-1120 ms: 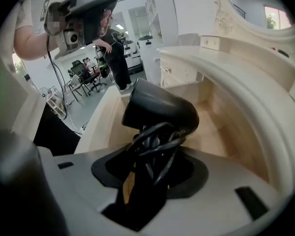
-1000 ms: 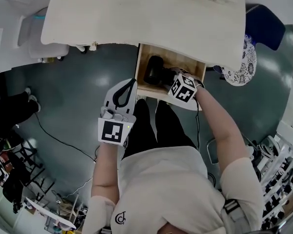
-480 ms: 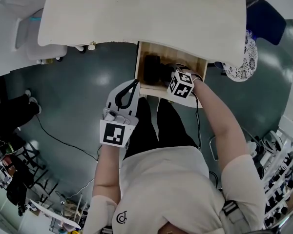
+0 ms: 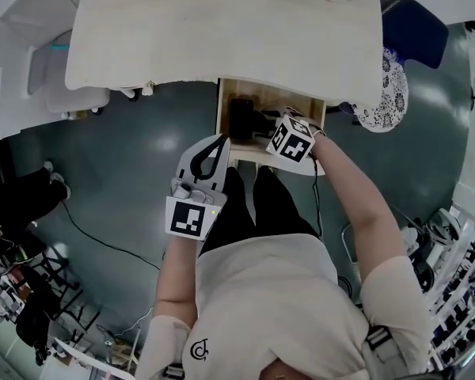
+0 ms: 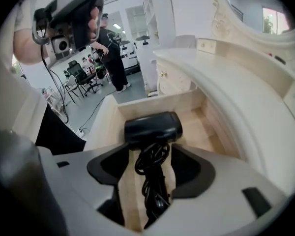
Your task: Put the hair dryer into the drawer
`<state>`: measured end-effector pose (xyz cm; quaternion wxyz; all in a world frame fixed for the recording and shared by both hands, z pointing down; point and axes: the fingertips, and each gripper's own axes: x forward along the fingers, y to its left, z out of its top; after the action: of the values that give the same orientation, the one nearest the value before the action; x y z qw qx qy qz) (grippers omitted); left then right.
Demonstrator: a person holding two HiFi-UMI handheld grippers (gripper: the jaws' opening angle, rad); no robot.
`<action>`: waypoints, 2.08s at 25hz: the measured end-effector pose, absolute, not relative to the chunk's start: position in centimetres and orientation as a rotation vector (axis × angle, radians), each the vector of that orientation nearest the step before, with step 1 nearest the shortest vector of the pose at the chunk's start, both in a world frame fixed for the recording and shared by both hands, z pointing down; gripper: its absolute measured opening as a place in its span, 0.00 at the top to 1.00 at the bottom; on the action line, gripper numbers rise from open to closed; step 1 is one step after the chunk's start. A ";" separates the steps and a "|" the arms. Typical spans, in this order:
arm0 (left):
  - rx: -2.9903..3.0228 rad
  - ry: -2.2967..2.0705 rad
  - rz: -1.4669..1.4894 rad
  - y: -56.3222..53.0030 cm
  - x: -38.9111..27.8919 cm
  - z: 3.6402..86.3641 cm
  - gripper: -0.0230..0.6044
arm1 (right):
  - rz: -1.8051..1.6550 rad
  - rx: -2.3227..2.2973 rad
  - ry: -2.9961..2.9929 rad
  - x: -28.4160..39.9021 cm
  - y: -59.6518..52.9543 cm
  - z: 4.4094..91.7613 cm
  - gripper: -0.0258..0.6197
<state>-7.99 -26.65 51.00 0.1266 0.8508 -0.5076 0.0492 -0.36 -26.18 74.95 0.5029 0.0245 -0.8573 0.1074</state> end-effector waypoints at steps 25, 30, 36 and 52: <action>2.682 -1.501 0.112 -31.3 -10.6 39.5 0.94 | 0.092 1.116 -2.655 1.5 -34.0 43.5 0.95; 2.740 -1.512 0.117 -32.5 -10.6 37.1 0.94 | 0.003 1.232 -2.703 2.3 -34.2 38.7 0.95; 2.746 -1.478 -0.030 -32.8 -10.6 32.7 0.94 | -0.079 1.367 -2.745 4.1 -34.4 33.5 0.95; 2.838 -1.485 0.078 -32.6 -8.7 30.4 0.94 | -0.096 1.471 -2.765 6.5 -33.6 31.4 0.95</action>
<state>-8.72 -32.63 30.44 -0.0313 0.8853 -0.4633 0.0243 6.53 -33.64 31.42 0.0041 0.4694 -0.8825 -0.0307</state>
